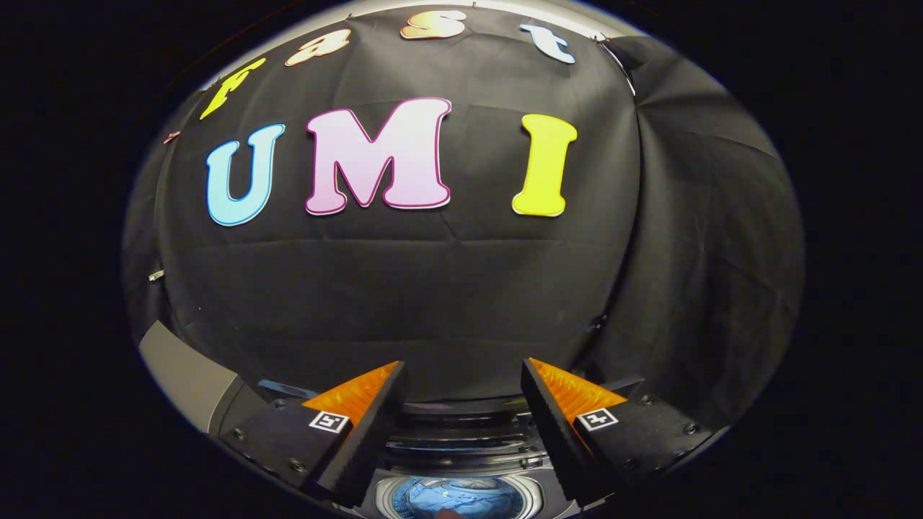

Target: Put the clothes into the washing machine and then close the washing machine lid.

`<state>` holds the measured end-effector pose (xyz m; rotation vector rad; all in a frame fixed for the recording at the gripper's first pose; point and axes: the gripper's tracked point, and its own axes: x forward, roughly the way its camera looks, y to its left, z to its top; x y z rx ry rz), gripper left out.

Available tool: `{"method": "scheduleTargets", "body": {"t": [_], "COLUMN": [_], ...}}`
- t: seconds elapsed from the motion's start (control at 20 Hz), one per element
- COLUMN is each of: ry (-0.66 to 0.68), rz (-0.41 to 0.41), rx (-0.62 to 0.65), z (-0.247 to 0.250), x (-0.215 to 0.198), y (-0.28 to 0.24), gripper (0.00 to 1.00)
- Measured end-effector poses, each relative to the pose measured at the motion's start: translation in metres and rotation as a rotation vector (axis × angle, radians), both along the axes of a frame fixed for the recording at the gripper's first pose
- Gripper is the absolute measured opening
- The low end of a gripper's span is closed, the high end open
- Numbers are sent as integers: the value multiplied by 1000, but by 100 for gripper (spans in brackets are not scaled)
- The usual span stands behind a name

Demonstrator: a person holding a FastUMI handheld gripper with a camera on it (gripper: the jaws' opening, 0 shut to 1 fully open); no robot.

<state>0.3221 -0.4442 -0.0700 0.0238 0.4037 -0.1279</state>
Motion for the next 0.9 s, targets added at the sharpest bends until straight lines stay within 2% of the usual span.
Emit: {"method": "scheduleTargets", "body": {"t": [0.1, 0.25, 0.55, 0.9], "ry": [69, 73, 68, 61], "rz": [-4, 0, 4, 3], "rx": [-12, 36, 13, 2], "z": [-22, -23, -23, -19], "x": [3, 3, -2, -27], "y": [-3, -4, -2, -1], "gripper": [99, 99, 100, 100]}}
